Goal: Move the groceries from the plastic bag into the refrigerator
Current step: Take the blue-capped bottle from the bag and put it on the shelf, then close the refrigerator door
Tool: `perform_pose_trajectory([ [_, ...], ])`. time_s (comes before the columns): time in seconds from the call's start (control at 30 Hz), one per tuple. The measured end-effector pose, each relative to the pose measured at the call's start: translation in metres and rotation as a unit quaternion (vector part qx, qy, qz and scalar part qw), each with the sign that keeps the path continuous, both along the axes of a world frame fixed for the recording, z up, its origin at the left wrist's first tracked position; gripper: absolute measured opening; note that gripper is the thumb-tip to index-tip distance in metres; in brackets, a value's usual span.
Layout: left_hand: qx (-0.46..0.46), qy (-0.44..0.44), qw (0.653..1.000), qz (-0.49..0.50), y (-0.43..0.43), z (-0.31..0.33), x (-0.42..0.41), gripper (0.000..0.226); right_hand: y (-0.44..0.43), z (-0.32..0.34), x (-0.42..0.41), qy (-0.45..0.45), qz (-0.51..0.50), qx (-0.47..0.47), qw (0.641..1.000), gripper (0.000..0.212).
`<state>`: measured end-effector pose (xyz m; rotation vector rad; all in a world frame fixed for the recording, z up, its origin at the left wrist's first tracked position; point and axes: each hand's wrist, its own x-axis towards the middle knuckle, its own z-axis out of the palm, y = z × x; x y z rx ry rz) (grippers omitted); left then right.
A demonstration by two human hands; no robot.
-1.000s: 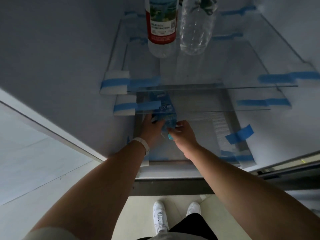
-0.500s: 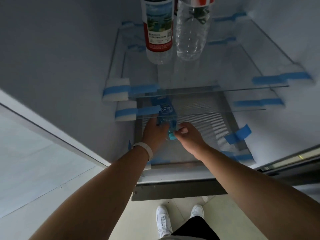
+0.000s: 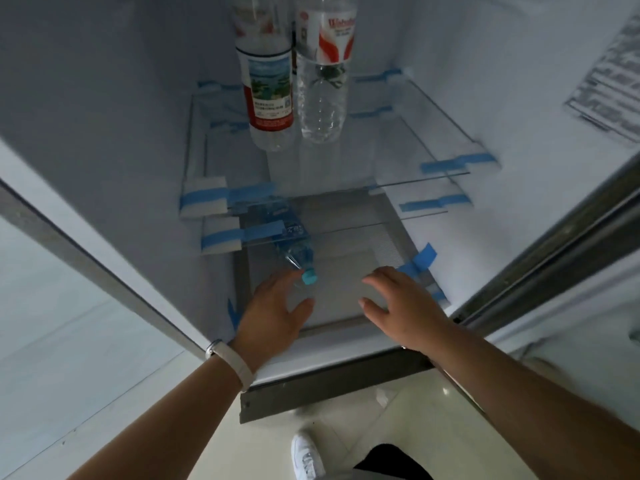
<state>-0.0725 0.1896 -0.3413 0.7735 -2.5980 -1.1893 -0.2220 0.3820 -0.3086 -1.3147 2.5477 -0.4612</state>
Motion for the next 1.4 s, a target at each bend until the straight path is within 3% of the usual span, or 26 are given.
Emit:
perform_pose_trajectory([
  [0.17, -0.089, -0.024, 0.996, -0.011, 0.022, 0.024, 0.019, 0.064, 0.037, 0.018, 0.013, 0.062, 0.008, 0.021, 0.998, 0.049],
  [0.33, -0.18, -0.064, 0.981, -0.043, 0.06, 0.043, 0.034, 0.07, 0.069, 0.03, 0.025, 0.104, 0.01, 0.018, 0.994, 0.061],
  [0.6, -0.236, -0.018, 0.969, -0.074, 0.157, 0.075, 0.076, 0.061, 0.158, 0.054, 0.059, 0.128, 0.038, 0.019, 0.991, 0.062],
  [0.77, -0.298, -0.034, 0.951, -0.072, 0.229, 0.094, 0.114, 0.06, 0.222, 0.073, 0.094, 0.138, 0.057, 0.013, 0.989, 0.063],
  [1.17, -0.333, -0.059, 0.941, -0.037, 0.335, 0.134, 0.182, 0.065, 0.326, 0.106, 0.153, 0.143, 0.078, -0.026, 0.986, 0.066],
  [1.4, -0.324, -0.039, 0.945, -0.034, 0.367, 0.147, 0.208, 0.062, 0.355, 0.118, 0.182, 0.165, 0.069, -0.03, 0.983, 0.052],
])
